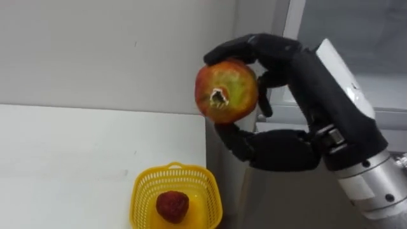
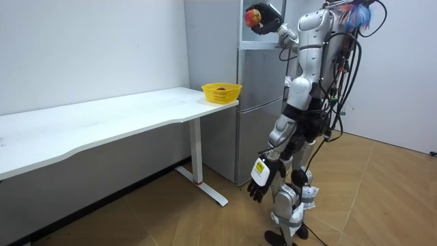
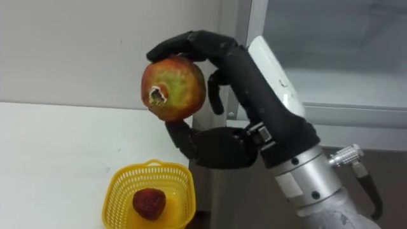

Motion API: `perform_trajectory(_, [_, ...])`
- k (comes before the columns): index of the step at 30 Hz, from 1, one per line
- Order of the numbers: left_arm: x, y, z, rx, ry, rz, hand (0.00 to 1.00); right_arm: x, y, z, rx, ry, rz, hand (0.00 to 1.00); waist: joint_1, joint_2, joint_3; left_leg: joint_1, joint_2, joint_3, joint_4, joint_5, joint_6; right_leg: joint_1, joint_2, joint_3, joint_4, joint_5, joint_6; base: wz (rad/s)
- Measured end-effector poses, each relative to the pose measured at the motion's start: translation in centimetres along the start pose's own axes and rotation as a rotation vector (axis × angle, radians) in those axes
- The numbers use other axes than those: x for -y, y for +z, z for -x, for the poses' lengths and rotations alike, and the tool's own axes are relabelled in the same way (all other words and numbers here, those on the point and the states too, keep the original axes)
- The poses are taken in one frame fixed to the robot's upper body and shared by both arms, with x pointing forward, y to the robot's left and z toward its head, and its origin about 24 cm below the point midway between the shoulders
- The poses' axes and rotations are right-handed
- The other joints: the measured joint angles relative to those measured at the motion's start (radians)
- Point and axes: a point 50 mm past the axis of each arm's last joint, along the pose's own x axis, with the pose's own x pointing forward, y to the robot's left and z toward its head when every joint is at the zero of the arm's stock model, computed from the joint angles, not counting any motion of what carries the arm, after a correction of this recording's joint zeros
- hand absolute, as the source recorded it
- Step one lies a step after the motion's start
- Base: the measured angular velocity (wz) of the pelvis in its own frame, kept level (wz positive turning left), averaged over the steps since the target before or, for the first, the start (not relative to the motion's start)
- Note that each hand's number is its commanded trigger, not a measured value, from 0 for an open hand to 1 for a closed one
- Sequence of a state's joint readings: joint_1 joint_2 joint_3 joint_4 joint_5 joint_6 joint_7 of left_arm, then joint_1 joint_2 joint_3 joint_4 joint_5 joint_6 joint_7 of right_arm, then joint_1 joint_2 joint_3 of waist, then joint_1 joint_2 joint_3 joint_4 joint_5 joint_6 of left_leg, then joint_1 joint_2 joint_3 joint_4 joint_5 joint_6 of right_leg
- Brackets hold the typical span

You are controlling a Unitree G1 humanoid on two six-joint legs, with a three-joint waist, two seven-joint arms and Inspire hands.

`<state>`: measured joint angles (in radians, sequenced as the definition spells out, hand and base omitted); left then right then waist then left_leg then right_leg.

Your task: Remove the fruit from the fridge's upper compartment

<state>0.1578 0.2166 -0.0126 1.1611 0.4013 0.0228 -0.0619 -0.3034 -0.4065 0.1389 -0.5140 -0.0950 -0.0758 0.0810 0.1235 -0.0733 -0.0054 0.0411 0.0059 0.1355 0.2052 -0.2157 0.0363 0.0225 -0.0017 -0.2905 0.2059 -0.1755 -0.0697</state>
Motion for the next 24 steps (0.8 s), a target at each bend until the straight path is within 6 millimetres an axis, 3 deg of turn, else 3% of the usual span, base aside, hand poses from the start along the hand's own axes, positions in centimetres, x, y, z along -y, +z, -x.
perform_trajectory(4, [-0.3,0.1,0.0,0.005,-0.015,0.011,0.0,-0.7,-0.9,0.0,-0.044,0.039,0.045,1.0,0.025,-0.027,0.0122,0.002,0.0,-0.003,0.001,0.0,0.0,0.003,0.0,-0.003,-0.003,0.0,0.0,0.01])
perform_trajectory(12, [-0.3,-0.3,0.0,-0.011,-0.062,0.0,0.0,-2.6,-2.6,0.1,-0.11,0.176,0.065,1.0,0.053,-0.033,0.0139,-0.012,-0.006,-0.031,0.003,-0.001,0.001,0.004,-0.003,-0.02,-0.004,-0.003,0.004,0.1])
perform_trajectory(18, [-0.5,-1.0,0.1,-0.041,-0.064,0.004,0.0,-3.6,-4.9,0.4,-0.206,0.24,0.124,1.0,0.07,-0.047,0.0219,-0.012,-0.007,-0.041,0.0,0.0,0.001,0.01,-0.005,-0.034,-0.004,-0.009,0.004,0.06])
perform_trajectory(24, [-0.5,-0.9,0.1,-0.037,-0.067,0.023,0.0,-3.9,-6.7,1.1,-0.286,0.271,0.19,1.0,0.094,-0.06,0.02,-0.01,-0.009,-0.046,0.002,0.0,0.001,0.011,-0.007,-0.038,-0.005,-0.01,0.005,0.01])
